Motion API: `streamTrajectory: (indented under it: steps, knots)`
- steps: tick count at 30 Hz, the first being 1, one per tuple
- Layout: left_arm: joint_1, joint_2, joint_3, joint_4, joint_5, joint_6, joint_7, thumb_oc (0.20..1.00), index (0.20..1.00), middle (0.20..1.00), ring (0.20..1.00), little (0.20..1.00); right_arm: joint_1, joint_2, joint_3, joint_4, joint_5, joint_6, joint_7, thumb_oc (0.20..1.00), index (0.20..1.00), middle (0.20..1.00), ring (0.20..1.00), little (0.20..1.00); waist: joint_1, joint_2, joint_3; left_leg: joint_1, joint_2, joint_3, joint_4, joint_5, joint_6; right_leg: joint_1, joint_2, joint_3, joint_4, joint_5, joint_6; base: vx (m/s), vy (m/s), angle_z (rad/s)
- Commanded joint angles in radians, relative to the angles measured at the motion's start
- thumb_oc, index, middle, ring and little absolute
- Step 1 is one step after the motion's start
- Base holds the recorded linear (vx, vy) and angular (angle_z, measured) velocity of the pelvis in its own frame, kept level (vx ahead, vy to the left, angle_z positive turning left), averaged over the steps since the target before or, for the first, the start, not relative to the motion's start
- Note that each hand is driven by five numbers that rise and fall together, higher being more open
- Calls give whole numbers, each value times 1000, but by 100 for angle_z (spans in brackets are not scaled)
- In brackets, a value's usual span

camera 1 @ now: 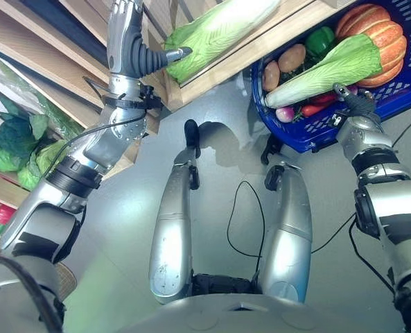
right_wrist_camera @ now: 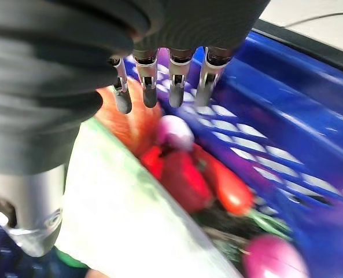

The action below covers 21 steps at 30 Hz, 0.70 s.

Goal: Pick up fruits and vegetables into the basket

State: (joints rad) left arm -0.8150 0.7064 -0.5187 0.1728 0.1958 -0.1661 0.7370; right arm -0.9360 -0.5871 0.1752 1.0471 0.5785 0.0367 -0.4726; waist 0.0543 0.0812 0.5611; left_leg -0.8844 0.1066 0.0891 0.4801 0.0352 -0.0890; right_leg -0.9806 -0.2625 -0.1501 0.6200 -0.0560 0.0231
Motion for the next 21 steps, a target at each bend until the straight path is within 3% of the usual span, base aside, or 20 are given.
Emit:
streamTrajectory:
  steps: [1, 4, 7, 9, 12, 17, 21]
  knots:
    - [29, -27, 61, -23, 28, 29, 41, 1000, 1000, 1000, 1000, 1000, 101, -15, 46, -120, -60, -70, -111, 1000, 1000, 1000, 1000, 1000, -53, 49, -41, 11, -4, 22, 12, -41, 16, 38, 60, 13, -28, 23, 62, -17, 35, -12]
    - [56, -33, 83, -18, 15, 85, 48, 1000, 1000, 1000, 1000, 1000, 219, -5, 60, -357, -173, -131, -161, 1000, 1000, 1000, 1000, 1000, -87, 30, -41, 42, 3, 36, -12, -34, 6, 66, 73, 22, -58, 30, 66, -18, 68, -10]
    - [79, -40, 112, -12, -4, 109, 52, 1000, 1000, 1000, 1000, 1000, 300, 5, 57, -514, -265, -147, -167, 1000, 1000, 1000, 1000, 1000, -109, 16, -41, 65, 8, 46, -25, -32, -1, 86, 80, 28, -75, 31, 69, -7, 75, -17]
    - [120, -53, 159, 7, -30, 133, 73, 1000, 1000, 1000, 1000, 1000, 422, 32, 57, -707, -386, -173, -145, 1000, 1000, 1000, 1000, 1000, -146, -5, -41, 103, 14, 61, -38, -29, -11, 121, 90, 41, -96, 35, 73, 13, 126, -19]
    - [150, -65, 200, 42, -34, 171, 75, 1000, 1000, 1000, 1000, 1000, 519, 53, 50, -831, -467, -208, -100, 1000, 1000, 1000, 1000, 1000, -177, -28, -41, 143, 24, 78, -52, -24, -20, 158, 91, 48, -121, 43, 78, 19, 83, -14]
    - [185, -71, 252, 145, -99, 218, 59, 1000, 1000, 1000, 1000, 1000, 622, 24, 19, -962, -498, -256, 15, 1000, 1000, 1000, 1000, 1000, -213, -45, -41, 204, 35, 104, -73, -16, -29, 207, 94, 60, -145, 46, 80, 24, 85, -19]
    - [191, -80, 269, 230, -134, 238, 34, 1000, 1000, 1000, 1000, 1000, 644, 1, 14, -1026, -509, -258, 84, 1000, 1000, 1000, 1000, 1000, -231, -53, -41, 238, 44, 122, -88, -9, -35, 235, 92, 66, -163, 49, 81, 28, 79, -15]
